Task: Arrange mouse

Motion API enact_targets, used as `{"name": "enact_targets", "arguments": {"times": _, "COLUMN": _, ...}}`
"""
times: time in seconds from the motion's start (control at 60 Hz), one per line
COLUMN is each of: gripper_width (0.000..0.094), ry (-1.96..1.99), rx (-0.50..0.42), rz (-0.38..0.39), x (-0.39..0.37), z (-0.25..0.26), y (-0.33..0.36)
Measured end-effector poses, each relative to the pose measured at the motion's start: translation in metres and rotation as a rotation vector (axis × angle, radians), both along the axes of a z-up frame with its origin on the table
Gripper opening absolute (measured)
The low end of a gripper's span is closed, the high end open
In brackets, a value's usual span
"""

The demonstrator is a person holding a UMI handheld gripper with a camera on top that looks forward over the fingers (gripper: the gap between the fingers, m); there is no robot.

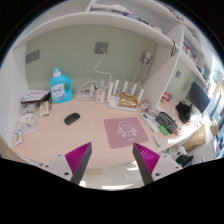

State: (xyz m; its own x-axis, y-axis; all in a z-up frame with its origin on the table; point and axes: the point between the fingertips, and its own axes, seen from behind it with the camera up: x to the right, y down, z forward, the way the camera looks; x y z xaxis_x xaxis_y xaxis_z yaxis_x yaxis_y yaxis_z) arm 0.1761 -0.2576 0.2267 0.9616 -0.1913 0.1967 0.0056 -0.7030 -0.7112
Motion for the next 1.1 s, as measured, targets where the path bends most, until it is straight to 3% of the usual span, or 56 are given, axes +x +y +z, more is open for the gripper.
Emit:
{"name": "enact_targets", "arguments": {"times": 0.25, "gripper_width": 0.0849, "ry": 0.013, "rx": -0.028, "rz": -0.031, "x": -0.035, "z": -0.042, "y": -0.010}}
{"name": "enact_targets", "arguments": {"times": 0.45, "gripper_width": 0.0847, "ry": 0.082, "rx": -0.005, "rz": 0.038, "x": -0.107, "z": -0.101, "y": 0.007}}
{"name": "enact_targets", "arguments": {"times": 0.833, "gripper_width": 0.0850, "ry": 0.178, "rx": 0.130, "rz": 0.248, "x": -0.202, "z": -0.190, "y": 0.175}}
{"name": "enact_targets", "arguments": {"times": 1.1, "gripper_width": 0.0848, "ry": 0.235, "rx": 0.075, "rz": 0.200, "x": -0.193, "z": -0.237, "y": 0.270}}
